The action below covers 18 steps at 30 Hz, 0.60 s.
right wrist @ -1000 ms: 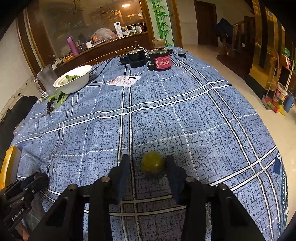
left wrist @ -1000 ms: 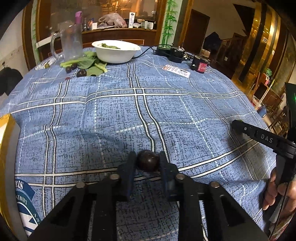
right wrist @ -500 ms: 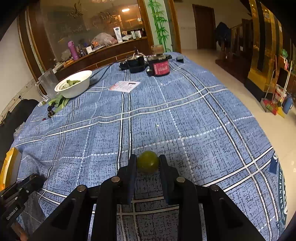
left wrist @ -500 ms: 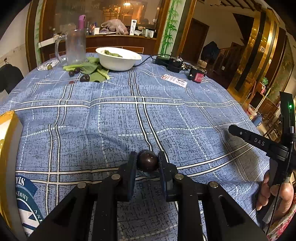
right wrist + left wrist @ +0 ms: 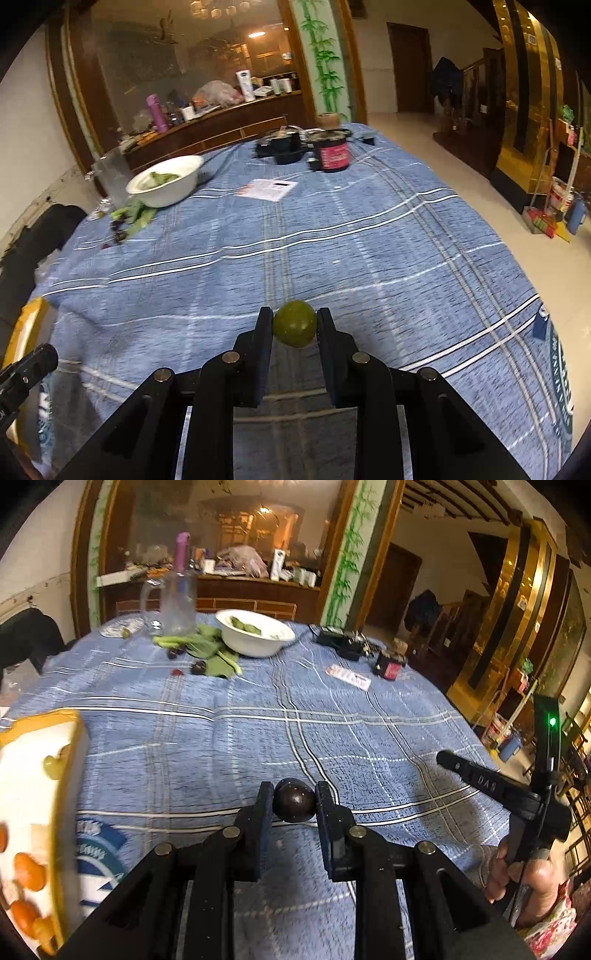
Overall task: Organize fruits
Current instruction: 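Lower the dark plum and green plum into the tray and open both tools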
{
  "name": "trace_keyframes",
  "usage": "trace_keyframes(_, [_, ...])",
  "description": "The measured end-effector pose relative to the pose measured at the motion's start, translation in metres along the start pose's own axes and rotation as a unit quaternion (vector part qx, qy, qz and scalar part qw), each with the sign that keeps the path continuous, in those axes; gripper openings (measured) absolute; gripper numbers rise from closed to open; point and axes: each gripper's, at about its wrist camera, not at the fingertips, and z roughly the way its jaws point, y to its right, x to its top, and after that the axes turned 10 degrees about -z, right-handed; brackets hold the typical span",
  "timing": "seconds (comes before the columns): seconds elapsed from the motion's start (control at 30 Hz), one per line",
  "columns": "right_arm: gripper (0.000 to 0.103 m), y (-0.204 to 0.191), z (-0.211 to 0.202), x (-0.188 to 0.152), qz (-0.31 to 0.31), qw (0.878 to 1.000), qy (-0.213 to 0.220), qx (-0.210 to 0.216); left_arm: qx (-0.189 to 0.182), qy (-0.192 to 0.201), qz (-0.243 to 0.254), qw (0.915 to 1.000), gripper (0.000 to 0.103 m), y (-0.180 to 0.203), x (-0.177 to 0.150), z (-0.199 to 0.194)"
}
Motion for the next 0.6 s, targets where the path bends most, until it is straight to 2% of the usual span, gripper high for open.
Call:
trace_keyframes(0.3, [0.025,-0.06,-0.045,-0.011,-0.033,0.998,0.016,0.058,0.02,0.051,-0.042,0.9976,0.022,-0.043,-0.002,-0.076])
trace_keyframes(0.6, [0.026,-0.134,-0.092,-0.013,-0.086,0.988,0.042,0.12,0.059,0.09,-0.082,0.9908,0.022,-0.096,-0.017,-0.137])
